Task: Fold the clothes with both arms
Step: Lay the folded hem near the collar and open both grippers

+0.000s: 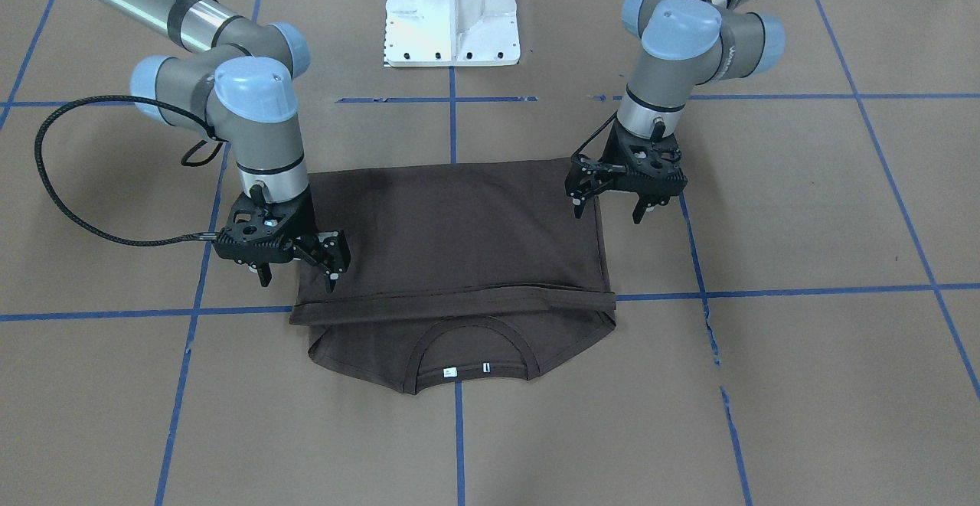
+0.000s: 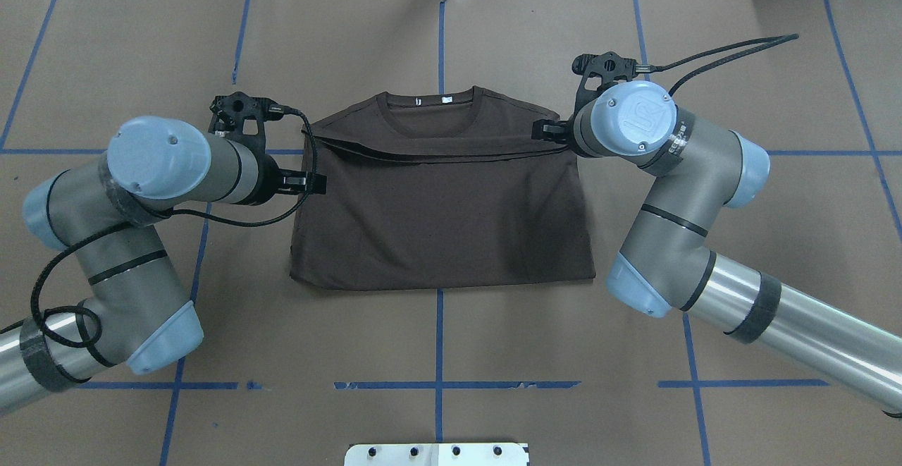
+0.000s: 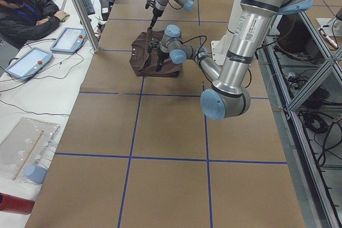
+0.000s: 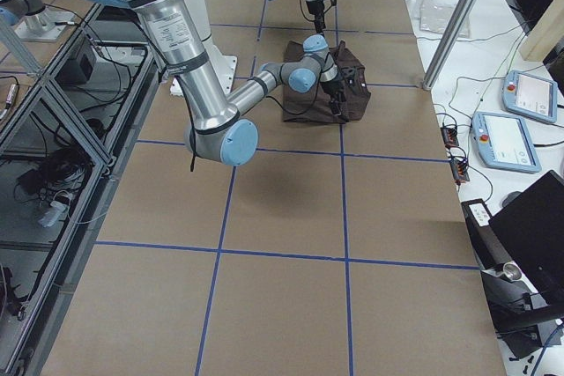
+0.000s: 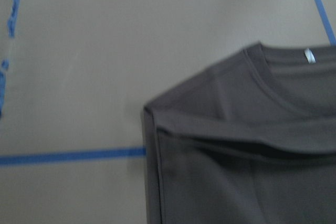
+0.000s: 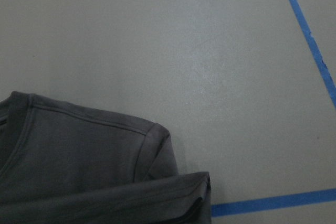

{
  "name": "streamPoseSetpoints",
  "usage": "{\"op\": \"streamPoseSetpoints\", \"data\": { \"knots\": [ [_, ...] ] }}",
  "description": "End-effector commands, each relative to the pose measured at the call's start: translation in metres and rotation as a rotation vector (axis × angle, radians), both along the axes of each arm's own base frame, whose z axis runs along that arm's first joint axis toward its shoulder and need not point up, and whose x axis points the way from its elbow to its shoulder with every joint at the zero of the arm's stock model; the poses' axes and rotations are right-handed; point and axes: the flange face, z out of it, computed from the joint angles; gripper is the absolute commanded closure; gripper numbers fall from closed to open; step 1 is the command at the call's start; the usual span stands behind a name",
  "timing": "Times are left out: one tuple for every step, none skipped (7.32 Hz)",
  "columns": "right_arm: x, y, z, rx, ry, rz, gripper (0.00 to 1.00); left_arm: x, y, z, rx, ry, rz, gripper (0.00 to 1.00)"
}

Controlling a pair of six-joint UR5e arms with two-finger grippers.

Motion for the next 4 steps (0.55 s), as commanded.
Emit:
{"op": "streamPoseSetpoints", "data": {
  "knots": [
    [0.022,0.019,-0.017,0.016,-0.049,-0.04,0.0,0.036,0.07,0.021,-0.102,0.019,0.042,0.0],
    [0.021,0.019,-0.018,0.017,-0.05,-0.042,0.0,0.048,0.085,0.019,-0.112,0.024,0.029,0.09],
    [0.021,0.019,-0.018,0.017,-0.05,-0.042,0.0,0.053,0.095,0.017,-0.127,0.033,0.033,0.38],
    [0.02,0.02,-0.018,0.017,-0.05,-0.043,0.0,0.054,0.096,0.017,-0.127,0.033,0.037,0.78]
  ]
}}
